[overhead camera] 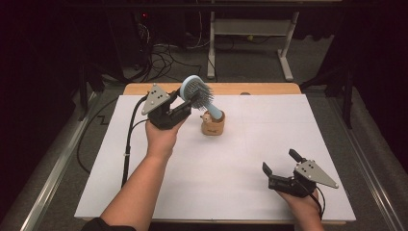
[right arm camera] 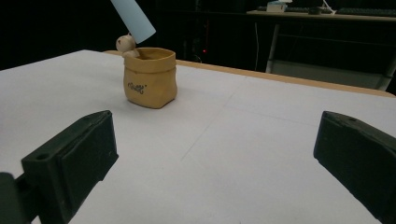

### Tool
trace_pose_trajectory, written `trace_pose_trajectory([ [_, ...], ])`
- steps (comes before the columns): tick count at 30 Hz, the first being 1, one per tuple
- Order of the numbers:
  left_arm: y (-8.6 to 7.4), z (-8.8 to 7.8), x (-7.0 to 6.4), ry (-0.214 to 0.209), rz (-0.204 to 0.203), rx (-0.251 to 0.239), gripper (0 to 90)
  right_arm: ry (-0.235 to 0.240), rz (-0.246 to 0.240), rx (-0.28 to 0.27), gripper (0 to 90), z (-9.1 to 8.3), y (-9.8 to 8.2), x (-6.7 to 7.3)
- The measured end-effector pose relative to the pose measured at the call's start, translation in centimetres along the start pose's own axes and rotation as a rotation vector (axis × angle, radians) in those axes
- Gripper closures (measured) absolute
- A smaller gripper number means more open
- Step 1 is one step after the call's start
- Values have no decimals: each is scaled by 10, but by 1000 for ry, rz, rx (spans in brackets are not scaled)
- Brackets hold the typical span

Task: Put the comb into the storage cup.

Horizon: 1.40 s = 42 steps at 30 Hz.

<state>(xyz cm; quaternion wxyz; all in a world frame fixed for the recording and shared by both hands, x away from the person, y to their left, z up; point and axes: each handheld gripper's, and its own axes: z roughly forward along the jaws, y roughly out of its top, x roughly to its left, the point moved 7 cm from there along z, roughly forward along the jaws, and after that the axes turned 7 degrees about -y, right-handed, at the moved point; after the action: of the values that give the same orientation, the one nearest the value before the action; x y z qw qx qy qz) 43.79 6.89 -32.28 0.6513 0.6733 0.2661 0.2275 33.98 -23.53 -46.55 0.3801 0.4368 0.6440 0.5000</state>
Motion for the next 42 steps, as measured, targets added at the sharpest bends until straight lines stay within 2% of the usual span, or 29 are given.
trace_pose_trajectory([
  [8,0,8,6,10,-14,4,591,-2,1,-3,0,0,0,0],
  [23,-20,25,13,44,-21,62,590,-5,3,-2,0,0,0,-1],
  [31,-27,28,13,43,-28,78,590,-10,9,-3,0,-1,0,-2],
  [42,-32,33,9,41,-12,98,590,-7,4,-3,0,0,0,-1],
])
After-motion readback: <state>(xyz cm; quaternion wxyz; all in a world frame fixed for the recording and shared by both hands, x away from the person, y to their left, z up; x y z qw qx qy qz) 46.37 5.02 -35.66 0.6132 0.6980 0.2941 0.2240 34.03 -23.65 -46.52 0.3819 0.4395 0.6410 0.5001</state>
